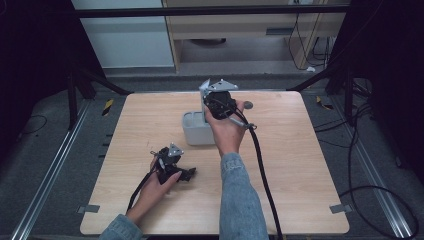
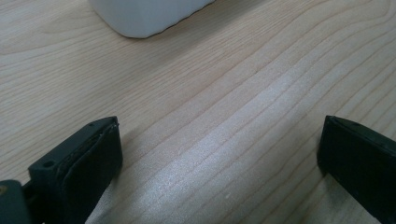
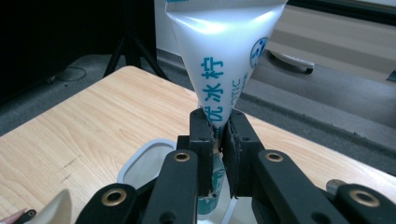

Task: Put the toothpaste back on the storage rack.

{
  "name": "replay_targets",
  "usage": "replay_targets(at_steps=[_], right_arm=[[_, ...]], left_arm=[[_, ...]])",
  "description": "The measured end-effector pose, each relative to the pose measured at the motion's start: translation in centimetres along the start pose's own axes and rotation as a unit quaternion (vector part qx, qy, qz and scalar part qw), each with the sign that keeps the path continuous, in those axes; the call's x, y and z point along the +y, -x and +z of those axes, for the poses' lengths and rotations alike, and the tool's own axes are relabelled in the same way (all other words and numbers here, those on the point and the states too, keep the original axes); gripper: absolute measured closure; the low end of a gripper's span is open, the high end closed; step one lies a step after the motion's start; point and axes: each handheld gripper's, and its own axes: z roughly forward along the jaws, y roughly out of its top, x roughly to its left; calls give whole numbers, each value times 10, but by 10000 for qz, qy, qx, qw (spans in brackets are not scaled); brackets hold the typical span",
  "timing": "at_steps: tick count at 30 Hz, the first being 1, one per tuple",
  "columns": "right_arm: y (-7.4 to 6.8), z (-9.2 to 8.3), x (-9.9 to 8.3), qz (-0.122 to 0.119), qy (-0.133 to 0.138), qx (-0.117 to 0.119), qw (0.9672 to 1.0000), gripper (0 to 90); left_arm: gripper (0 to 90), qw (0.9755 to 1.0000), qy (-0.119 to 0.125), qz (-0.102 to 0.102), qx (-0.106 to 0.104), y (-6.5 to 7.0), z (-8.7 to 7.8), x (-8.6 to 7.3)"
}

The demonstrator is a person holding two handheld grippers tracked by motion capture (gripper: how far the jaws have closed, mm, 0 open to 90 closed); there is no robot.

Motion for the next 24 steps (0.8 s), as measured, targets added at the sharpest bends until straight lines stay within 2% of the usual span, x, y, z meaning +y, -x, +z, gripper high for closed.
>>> replay_targets(at_steps=[12, 24], right_arm=[[8, 15, -17, 108, -253, -30, 9996, 826], [3, 31, -30, 192, -454, 35, 9988, 825]], left_arm=[[0, 10000, -7, 8, -7, 0, 0, 0], [0, 10000, 1, 8, -11, 0, 0, 0]])
